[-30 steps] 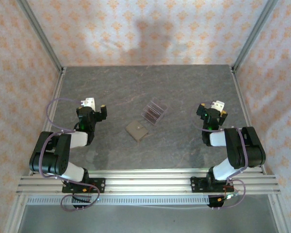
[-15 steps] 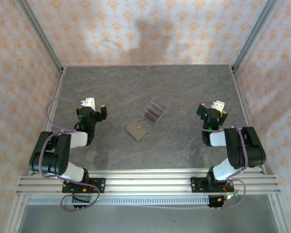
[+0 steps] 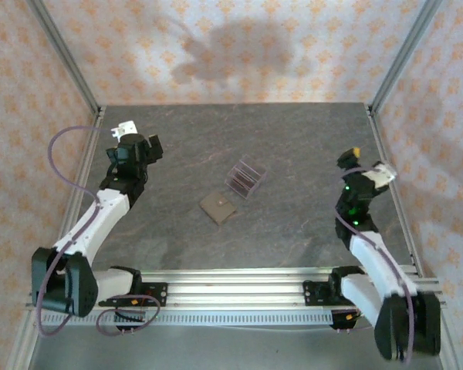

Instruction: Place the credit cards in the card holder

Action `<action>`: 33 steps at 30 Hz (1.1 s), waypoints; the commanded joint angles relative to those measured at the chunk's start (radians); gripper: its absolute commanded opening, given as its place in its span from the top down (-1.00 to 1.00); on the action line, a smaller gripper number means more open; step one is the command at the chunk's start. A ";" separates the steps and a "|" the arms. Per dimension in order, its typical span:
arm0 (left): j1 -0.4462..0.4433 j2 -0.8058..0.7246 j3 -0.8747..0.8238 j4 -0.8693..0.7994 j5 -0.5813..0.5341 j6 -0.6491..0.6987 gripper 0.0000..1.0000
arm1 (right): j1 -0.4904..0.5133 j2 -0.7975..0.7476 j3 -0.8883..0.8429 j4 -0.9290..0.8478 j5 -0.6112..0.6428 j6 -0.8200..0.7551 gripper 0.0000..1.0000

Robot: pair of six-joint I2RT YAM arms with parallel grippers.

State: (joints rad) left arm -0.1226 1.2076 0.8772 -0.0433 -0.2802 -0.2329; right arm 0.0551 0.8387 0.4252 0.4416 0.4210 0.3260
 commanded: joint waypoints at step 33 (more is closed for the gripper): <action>-0.212 0.182 -0.264 -0.022 0.733 -0.667 0.19 | 0.814 0.898 0.706 -0.670 -0.550 0.057 0.44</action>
State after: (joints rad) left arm -0.3340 1.3888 0.6254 -0.1024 0.4393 -0.8913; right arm 0.8661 1.7020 1.0901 -0.2489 -0.1093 0.3710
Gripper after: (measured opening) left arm 0.406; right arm 0.283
